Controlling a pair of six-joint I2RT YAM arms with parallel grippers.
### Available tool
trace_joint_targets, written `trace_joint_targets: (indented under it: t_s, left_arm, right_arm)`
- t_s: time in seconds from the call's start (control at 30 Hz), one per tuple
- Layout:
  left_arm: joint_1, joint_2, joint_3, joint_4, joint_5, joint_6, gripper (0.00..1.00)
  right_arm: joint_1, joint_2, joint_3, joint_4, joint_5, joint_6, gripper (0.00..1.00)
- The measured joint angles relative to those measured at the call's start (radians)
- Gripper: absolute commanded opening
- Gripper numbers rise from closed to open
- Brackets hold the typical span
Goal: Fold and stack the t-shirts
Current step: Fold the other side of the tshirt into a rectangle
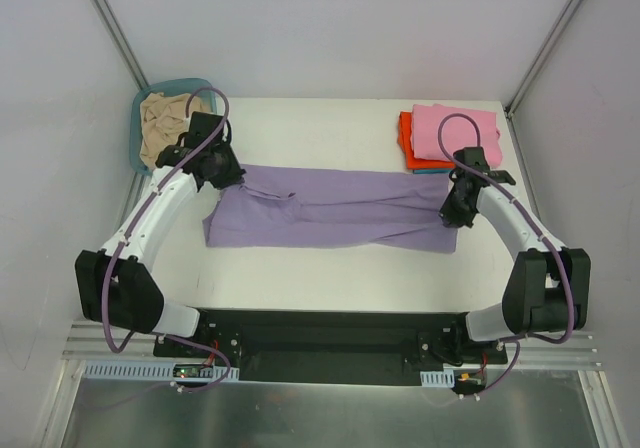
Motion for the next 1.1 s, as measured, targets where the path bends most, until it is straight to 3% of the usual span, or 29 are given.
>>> trace_joint_targets:
  t_s: [0.5,0.77,0.83,0.87,0.9,0.93,0.97,1.0,1.03,1.07,1.1]
  left_arm:
    - [0.026,0.151,0.132,0.091,0.013,0.132,0.0]
    - [0.057,0.368,0.253,0.164,0.074,0.215,0.0]
    - [0.07,0.423,0.281,0.174,0.083,0.224,0.23]
    - [0.074,0.444,0.291,0.176,0.084,0.229,0.34]
    - [0.081,0.466,0.301,0.18,0.085,0.229,0.64]
    - [0.086,0.483,0.308,0.182,0.085,0.228,0.8]
    - [0.094,0.496,0.311,0.184,0.085,0.229,0.91]
    - [0.098,0.505,0.312,0.186,0.084,0.224,0.99]
    - [0.103,0.512,0.312,0.185,0.085,0.217,0.99]
    - [0.105,0.515,0.313,0.185,0.084,0.21,0.99]
    - [0.11,0.515,0.314,0.185,0.086,0.203,0.99]
  right_arm:
    - [-0.004,0.16,0.132,-0.003,-0.003,-0.017,0.01]
    - [-0.004,0.254,0.204,-0.007,-0.006,-0.018,0.03]
    - [-0.004,0.278,0.22,-0.008,-0.005,-0.018,0.12]
    - [-0.004,0.287,0.227,-0.01,-0.003,-0.017,0.25]
    - [-0.004,0.299,0.235,-0.014,-0.002,-0.016,0.34]
    - [-0.004,0.309,0.244,-0.019,0.004,-0.014,0.47]
    - [-0.004,0.318,0.252,-0.026,0.01,-0.013,0.67]
    - [-0.004,0.324,0.259,-0.033,0.017,-0.013,0.74]
    - [-0.004,0.326,0.266,-0.041,0.029,-0.013,0.8]
    - [-0.004,0.327,0.271,-0.048,0.04,-0.011,0.98]
    - [-0.005,0.327,0.279,-0.058,0.055,-0.017,1.0]
